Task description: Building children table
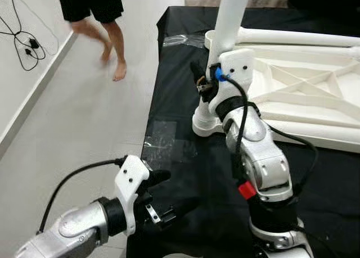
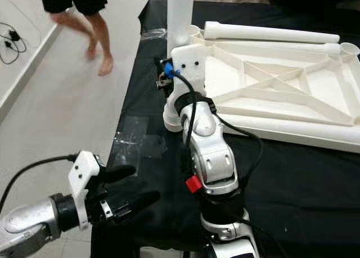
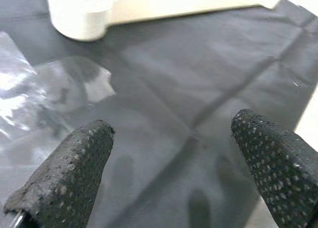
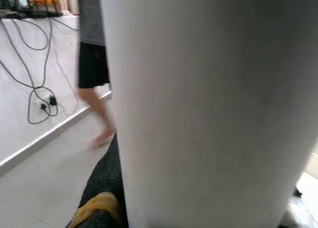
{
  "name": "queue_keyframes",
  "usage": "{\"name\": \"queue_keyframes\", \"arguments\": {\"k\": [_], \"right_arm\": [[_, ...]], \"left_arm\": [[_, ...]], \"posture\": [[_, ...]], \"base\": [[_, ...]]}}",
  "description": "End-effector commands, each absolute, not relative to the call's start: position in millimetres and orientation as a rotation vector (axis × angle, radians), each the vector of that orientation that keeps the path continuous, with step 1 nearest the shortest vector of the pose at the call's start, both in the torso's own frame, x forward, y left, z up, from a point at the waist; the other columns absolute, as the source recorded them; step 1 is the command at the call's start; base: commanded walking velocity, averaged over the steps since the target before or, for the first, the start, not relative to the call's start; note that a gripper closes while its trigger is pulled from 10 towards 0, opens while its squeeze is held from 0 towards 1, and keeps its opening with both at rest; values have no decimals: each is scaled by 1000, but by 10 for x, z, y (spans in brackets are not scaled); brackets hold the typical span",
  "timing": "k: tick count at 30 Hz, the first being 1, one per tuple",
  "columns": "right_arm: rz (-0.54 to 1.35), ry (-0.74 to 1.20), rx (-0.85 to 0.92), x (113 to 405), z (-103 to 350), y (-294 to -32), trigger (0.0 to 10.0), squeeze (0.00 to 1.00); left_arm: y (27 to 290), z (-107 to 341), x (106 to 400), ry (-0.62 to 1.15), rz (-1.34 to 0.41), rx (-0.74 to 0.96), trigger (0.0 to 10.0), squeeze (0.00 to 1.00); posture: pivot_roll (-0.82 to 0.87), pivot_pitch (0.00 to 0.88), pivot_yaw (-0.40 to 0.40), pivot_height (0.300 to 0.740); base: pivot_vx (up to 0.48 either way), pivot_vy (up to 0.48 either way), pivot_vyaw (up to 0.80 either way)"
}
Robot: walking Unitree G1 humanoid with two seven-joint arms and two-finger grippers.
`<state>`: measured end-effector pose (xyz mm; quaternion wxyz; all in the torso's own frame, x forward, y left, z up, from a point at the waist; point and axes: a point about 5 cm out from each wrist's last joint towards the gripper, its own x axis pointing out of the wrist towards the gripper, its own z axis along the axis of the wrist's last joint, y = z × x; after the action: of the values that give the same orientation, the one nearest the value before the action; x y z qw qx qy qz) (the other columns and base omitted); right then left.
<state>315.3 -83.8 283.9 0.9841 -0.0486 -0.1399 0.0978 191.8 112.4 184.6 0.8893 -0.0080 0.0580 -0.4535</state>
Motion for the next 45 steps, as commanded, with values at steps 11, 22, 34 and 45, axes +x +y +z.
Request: {"name": "queue_keyframes", "arguments": {"k": [11,22,34,45], "right_arm": [[101,-109,-132,3222,2513,-929,0,0],[120,-100,-131,3216,2500,-863,10000,0],[151,-105,-129,3187,2516,-789,10000,0],[172,-116,-122,3153,2538,-741,10000,0]], "left_arm": [[1434,2935,2326,-342,-817,-29,10000,0],[1372,4151,2338,-667,-1158,2,10000,0],[1172,4222,2782,-565,-1062,181,10000,0],[964,4140,2967,-497,-1142,131,10000,0]], "posture": [[75,304,27,740],[78,294,31,740],[78,295,40,740],[68,294,44,740]], "base": [[0,0,0],[0,0,0],[0,0,0],[0,0,0]]}}
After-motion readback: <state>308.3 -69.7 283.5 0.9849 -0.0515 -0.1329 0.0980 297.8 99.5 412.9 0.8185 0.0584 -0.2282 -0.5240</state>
